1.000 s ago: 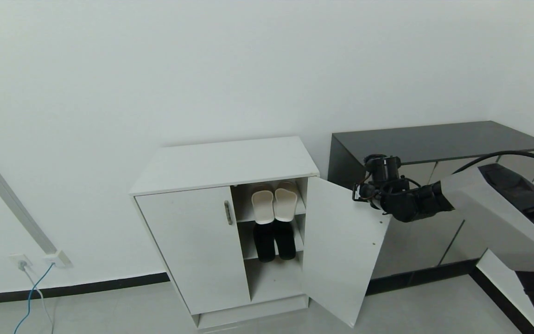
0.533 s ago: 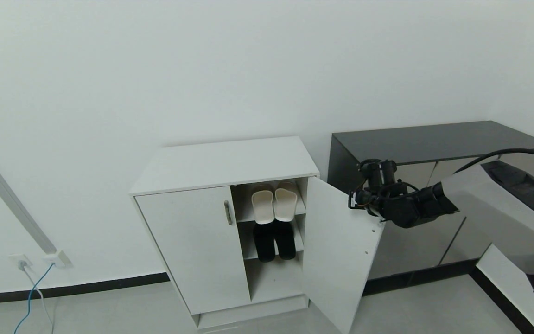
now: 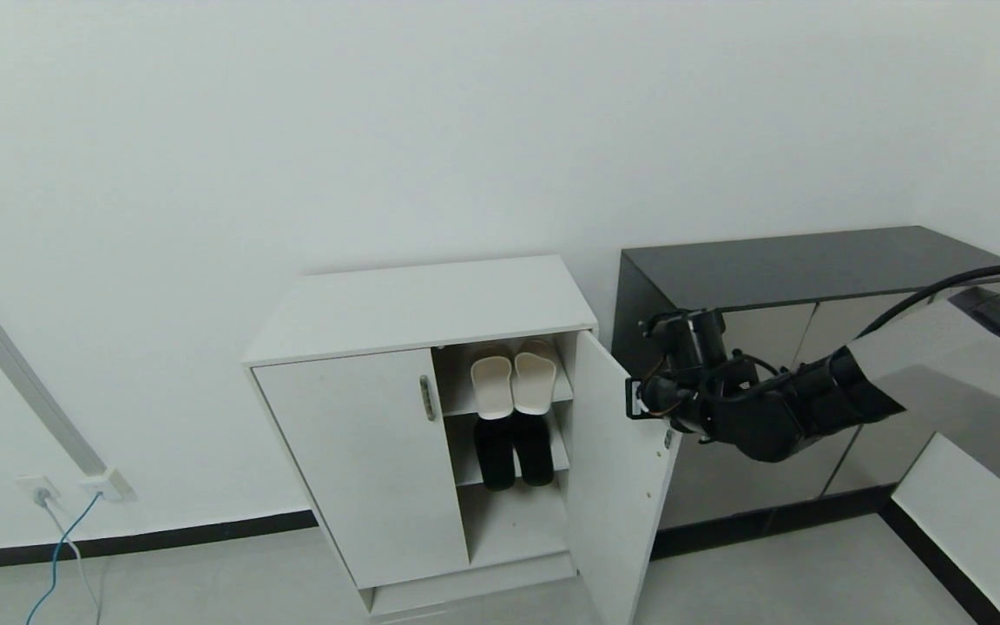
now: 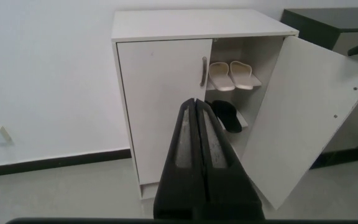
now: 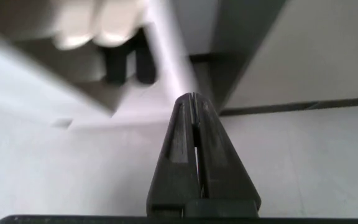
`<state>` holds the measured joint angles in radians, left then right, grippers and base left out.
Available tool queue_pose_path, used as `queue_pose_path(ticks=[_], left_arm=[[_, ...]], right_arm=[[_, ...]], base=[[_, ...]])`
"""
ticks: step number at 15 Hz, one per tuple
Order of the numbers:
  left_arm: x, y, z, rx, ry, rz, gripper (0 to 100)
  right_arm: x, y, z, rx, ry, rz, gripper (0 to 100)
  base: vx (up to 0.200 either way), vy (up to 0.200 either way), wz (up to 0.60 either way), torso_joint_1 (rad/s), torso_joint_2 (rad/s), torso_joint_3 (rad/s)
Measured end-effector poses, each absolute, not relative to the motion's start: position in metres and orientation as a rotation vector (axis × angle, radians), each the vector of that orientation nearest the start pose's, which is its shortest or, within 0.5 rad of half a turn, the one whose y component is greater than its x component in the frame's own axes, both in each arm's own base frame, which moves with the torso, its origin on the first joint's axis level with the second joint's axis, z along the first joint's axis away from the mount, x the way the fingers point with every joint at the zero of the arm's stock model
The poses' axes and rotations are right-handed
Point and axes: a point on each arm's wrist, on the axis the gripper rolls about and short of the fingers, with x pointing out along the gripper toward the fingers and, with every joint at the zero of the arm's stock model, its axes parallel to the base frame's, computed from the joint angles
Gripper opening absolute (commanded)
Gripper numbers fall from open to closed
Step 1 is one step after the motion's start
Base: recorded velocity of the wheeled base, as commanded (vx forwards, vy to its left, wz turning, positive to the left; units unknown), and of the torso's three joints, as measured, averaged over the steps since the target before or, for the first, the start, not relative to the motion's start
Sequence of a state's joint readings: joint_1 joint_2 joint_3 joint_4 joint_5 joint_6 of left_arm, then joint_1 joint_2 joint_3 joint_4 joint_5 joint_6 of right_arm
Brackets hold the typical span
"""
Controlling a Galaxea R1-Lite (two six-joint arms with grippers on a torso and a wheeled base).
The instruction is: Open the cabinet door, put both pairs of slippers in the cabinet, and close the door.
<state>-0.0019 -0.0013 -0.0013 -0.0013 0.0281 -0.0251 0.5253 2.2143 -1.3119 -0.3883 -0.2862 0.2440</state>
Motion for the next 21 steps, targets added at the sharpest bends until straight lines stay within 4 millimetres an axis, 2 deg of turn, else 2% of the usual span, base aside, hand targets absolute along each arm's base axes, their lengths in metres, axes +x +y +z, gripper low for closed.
queue_pose_path(ticks=[2,5,7,10,13,17,21], left_arm=[[-0.023,0.001,0.076,-0.025,-0.004,0.026,0],[-0.023,0.001,0.076,-0.025,-0.004,0.025,0],[-0.023,0.001,0.076,-0.026,-0.004,0.026,0],[-0.023,0.001,0.076,-0.026,-0.004,0.026,0],[-0.023,0.001,0.076,-0.026,-0.004,0.025,0],[-0.023,0.001,0.076,-0.026,-0.004,0.025,0],[-0.023,0.001,0.076,-0.026,-0.004,0.027,0]], right_arm=[[0.357,0.230,0.104,0.028,0.507,0.233,0],[0.346,0.238,0.115,0.049,0.459,0.261,0],[0.355,0.225,0.116,0.048,0.446,0.230,0],[0.381,0.198,0.104,0.058,0.446,0.152,0],[0.392,0.190,0.088,0.057,0.477,0.145,0],[0.380,0.208,0.077,0.048,0.506,0.205,0],[0.353,0.232,0.080,0.046,0.507,0.322,0]], base=[[0.000,0.000,0.00,0.000,0.00,0.000],[0.000,0.000,0.00,0.000,0.00,0.000],[0.000,0.000,0.00,0.000,0.00,0.000],[0.000,0.000,0.00,0.000,0.00,0.000],[0.000,0.000,0.00,0.000,0.00,0.000],[0.000,0.000,0.00,0.000,0.00,0.000],[0.000,0.000,0.00,0.000,0.00,0.000]])
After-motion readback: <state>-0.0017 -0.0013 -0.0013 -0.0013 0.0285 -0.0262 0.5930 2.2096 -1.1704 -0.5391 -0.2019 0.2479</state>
